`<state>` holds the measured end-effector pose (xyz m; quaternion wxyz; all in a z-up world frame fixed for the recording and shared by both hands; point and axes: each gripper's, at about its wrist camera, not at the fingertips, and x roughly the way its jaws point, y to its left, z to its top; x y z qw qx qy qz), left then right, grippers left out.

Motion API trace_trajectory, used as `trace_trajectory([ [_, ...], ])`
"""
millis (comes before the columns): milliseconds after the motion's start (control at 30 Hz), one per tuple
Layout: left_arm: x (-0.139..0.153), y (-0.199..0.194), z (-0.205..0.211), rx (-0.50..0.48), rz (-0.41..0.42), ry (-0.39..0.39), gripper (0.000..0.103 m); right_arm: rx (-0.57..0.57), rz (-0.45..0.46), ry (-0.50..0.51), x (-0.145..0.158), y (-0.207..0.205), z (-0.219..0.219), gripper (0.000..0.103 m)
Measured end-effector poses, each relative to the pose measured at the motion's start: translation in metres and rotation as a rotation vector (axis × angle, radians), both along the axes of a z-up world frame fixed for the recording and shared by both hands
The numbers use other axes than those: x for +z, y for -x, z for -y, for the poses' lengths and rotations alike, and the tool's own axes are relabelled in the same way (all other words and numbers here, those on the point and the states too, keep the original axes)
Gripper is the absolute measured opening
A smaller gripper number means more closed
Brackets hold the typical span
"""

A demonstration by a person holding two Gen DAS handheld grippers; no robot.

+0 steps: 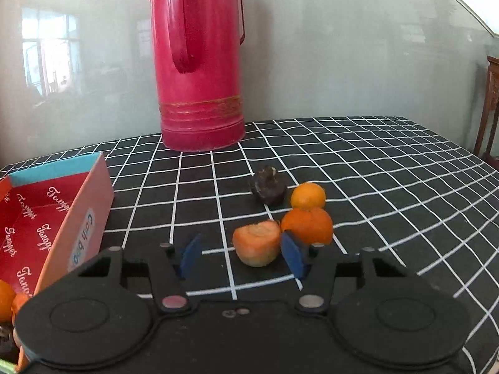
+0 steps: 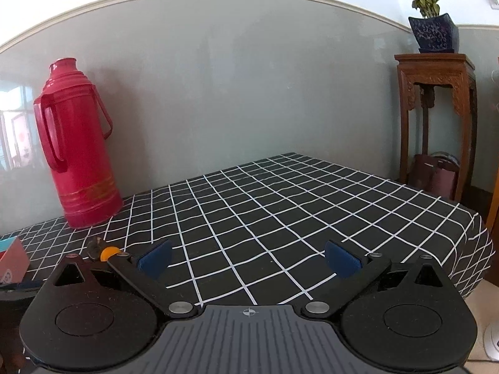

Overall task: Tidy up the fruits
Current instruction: 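Reach the left gripper to an orange carrot piece and grasp it, then drop the carrot piece in the box with the left gripper while the right reaches the orange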

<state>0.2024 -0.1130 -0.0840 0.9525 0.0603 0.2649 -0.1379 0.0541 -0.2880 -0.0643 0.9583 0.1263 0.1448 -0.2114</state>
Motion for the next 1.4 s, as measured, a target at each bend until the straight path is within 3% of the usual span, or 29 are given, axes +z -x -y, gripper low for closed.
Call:
trace_trajectory([
  [333, -0.005, -0.004, 0.001, 0.004, -0.016, 0.014, 0.042, -0.006, 0.005, -0.028, -0.001, 0.001, 0.006, 0.103],
  [467, -0.01, -0.01, 0.004, -0.01, -0.063, 0.019, 0.026, -0.008, 0.004, -0.043, -0.002, 0.001, 0.007, 0.103],
  [600, -0.011, -0.011, 0.003, 0.0, -0.064, 0.029, 0.026, -0.006, 0.004, -0.027, -0.002, 0.001, 0.006, 0.103],
  [867, -0.002, 0.0, 0.003, 0.012, 0.027, 0.02, 0.026, -0.012, 0.005, -0.025, -0.003, 0.0, 0.005, 0.103],
  [1167, 0.026, 0.022, -0.046, 0.202, 0.177, 0.023, 0.026, 0.054, 0.009, -0.046, -0.001, -0.008, -0.01, 0.103],
  [1400, 0.034, 0.017, -0.11, 0.387, 0.117, 0.062, 0.026, 0.134, 0.004, -0.028, 0.0, -0.021, -0.039, 0.103],
])
